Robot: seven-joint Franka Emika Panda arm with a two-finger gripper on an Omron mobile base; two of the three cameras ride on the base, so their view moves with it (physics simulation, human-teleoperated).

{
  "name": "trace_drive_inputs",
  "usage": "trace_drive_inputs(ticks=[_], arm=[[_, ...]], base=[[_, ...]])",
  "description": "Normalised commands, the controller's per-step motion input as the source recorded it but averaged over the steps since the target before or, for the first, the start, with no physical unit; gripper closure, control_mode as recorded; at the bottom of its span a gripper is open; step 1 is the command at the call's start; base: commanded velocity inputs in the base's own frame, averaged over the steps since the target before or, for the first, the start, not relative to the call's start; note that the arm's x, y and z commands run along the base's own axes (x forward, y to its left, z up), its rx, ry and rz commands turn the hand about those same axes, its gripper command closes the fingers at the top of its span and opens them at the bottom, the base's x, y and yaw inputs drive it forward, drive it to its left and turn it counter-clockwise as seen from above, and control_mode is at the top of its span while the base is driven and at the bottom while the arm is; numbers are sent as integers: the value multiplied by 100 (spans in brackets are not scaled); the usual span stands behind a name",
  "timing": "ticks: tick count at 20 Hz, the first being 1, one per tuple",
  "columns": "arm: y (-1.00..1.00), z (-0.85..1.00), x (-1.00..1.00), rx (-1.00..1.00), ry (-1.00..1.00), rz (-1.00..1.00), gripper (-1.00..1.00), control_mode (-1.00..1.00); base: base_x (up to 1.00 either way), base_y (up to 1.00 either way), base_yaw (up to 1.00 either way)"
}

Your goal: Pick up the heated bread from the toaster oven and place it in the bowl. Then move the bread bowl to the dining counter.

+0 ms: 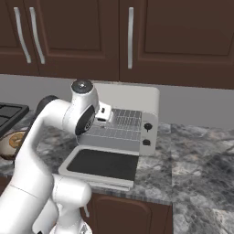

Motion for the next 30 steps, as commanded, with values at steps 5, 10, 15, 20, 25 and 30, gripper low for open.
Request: trace_drive_inputs(ticks=[5, 10, 15, 20, 25, 30], arm=[[-32, -9, 10, 0, -18, 0, -100, -100], [-11, -8, 36, 0, -5, 0, -100, -100], [-2, -13, 47, 0, 0, 0, -100, -100], [-9, -22, 38, 0, -2, 0, -100, -100], [-11, -20, 33, 0, -5, 0, -100, -100], [-16, -16, 28, 0, -6, 0, -100, -100]], base=[[0, 0, 0], [0, 0, 0], [0, 0, 0], [0, 0, 0], [0, 0, 0], [0, 0, 0]])
